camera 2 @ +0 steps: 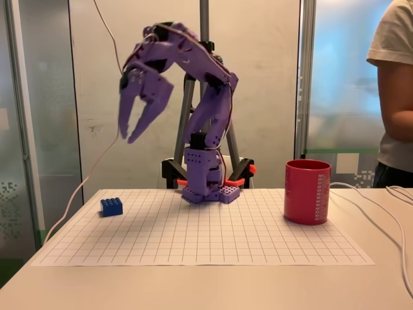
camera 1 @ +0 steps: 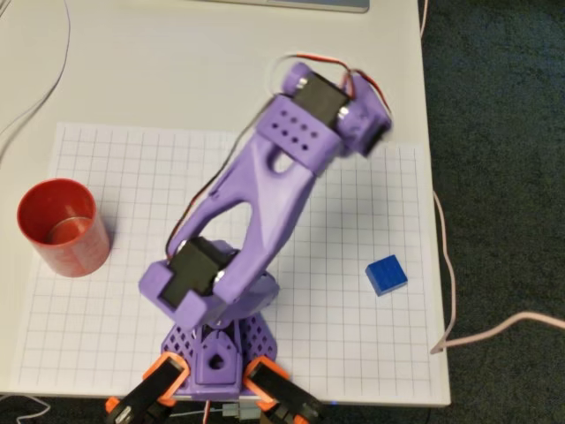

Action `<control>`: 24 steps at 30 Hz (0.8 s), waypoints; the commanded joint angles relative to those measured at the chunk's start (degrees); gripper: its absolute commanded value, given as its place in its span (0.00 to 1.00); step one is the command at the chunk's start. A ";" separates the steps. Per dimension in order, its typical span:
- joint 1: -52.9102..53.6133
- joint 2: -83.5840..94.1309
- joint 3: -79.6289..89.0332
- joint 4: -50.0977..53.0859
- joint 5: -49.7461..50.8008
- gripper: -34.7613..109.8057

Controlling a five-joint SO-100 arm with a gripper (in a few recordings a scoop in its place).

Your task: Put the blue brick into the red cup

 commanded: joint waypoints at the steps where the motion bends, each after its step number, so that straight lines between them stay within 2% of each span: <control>1: 6.59 0.97 4.31 -1.67 -1.05 0.24; 5: 13.71 0.53 13.27 -7.56 -2.11 0.24; 12: 21.80 -2.64 16.52 -9.58 -8.53 0.24; 20: 23.12 -4.39 17.58 -7.29 -20.13 0.24; 24: 23.12 -7.38 18.81 -9.05 -22.06 0.24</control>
